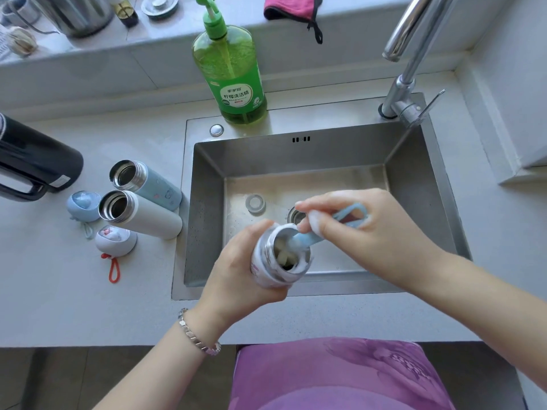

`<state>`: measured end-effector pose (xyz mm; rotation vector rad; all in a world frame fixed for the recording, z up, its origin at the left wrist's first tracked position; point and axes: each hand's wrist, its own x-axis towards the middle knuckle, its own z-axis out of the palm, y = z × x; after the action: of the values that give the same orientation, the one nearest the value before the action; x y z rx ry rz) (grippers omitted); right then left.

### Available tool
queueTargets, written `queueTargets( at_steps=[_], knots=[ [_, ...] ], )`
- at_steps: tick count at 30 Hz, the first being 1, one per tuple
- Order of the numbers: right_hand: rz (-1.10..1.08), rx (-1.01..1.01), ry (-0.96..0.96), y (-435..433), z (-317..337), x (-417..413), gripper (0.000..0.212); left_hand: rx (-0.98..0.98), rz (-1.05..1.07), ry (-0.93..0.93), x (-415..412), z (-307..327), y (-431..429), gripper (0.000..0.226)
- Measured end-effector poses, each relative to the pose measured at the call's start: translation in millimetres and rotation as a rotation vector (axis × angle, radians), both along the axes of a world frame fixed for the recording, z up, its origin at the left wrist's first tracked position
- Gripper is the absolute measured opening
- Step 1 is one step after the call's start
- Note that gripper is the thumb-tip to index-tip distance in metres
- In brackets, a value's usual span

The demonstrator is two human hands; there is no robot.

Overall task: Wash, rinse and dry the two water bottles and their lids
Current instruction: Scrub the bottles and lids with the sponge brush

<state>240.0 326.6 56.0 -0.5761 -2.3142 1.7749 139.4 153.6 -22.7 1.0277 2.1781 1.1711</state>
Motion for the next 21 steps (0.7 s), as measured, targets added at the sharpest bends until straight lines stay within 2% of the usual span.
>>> queueTargets(
  at_steps=[4, 8, 10, 13, 15, 21],
  knots=[
    [-0.023, -0.036, -0.151, -7, -2, 3, 0.016, -0.053, 0.041, -0.003, 0, -4, -3, 0.072],
    [-0.084, -0.393, -0.217, -5, -3, 4, 0.018, -0.064, 0.076, -0.071, 1, -3, -6, 0.07],
    [-0.066, -0.353, -0.252, -8, -2, 2, 0.015, -0.064, 0.061, -0.075, 2, -3, -6, 0.07],
    [-0.039, -0.144, -0.285, -13, -4, 2, 0.034, -0.043, 0.028, -0.014, 4, -3, -3, 0.071],
    [-0.016, -0.063, -0.309, -13, -3, 5, 0.037, -0.034, 0.028, 0.004, 4, -4, -2, 0.07],
    [0.035, -0.29, -0.233, -12, 0, 10, 0.022, -0.068, 0.065, -0.049, -3, -3, -1, 0.072]
  ],
)
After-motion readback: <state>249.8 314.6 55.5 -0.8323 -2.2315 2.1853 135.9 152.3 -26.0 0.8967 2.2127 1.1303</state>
